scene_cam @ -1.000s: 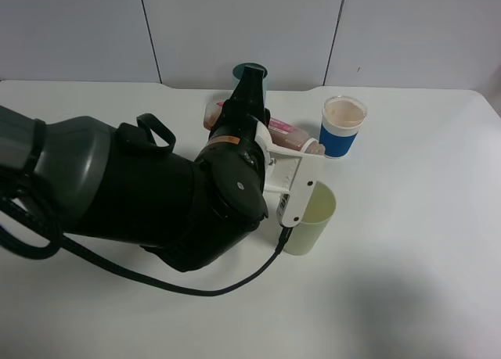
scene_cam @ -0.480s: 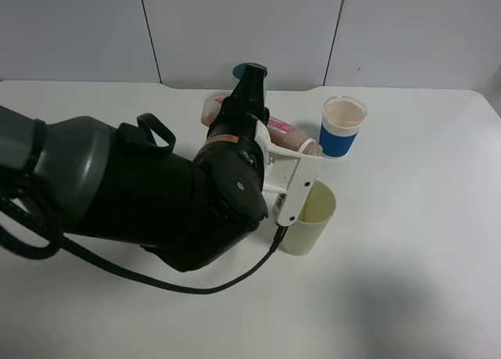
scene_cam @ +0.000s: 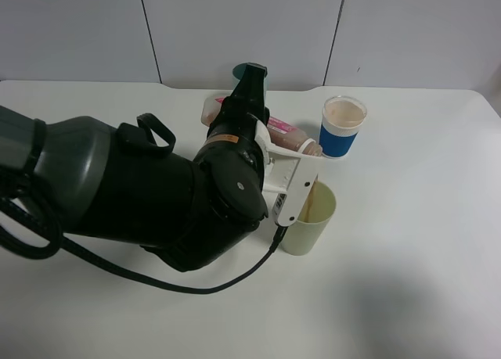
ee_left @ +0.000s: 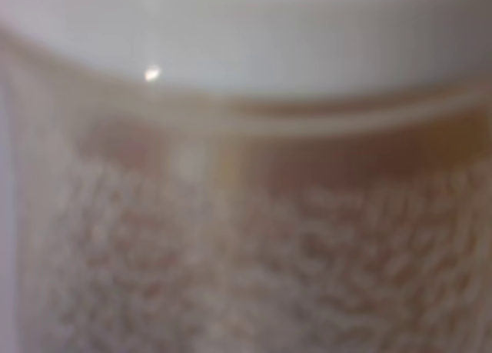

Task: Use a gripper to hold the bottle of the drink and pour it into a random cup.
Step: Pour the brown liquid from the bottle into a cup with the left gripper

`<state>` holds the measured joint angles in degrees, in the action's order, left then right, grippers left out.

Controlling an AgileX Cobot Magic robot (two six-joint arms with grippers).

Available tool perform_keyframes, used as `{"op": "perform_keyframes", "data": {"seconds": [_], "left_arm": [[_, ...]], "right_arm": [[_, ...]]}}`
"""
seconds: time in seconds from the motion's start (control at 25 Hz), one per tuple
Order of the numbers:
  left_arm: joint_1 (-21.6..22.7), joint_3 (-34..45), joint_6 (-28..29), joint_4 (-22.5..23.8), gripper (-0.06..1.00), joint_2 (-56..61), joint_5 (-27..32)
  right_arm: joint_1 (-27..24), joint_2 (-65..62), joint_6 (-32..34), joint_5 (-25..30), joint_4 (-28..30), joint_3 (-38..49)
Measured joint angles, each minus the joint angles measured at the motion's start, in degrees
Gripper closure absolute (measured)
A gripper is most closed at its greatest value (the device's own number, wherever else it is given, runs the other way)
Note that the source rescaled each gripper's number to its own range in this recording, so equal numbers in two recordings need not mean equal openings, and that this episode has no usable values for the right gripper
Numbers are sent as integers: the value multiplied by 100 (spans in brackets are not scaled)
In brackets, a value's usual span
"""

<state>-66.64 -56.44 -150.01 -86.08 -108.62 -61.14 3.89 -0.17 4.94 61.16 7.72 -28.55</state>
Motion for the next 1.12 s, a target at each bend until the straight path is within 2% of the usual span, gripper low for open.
{"op": "perform_keyframes", "data": {"seconds": [1.12], "left_arm": [[0, 0, -264, 0, 90, 0, -54]], "right_arm": [[0, 0, 0, 0, 0, 0]]}}
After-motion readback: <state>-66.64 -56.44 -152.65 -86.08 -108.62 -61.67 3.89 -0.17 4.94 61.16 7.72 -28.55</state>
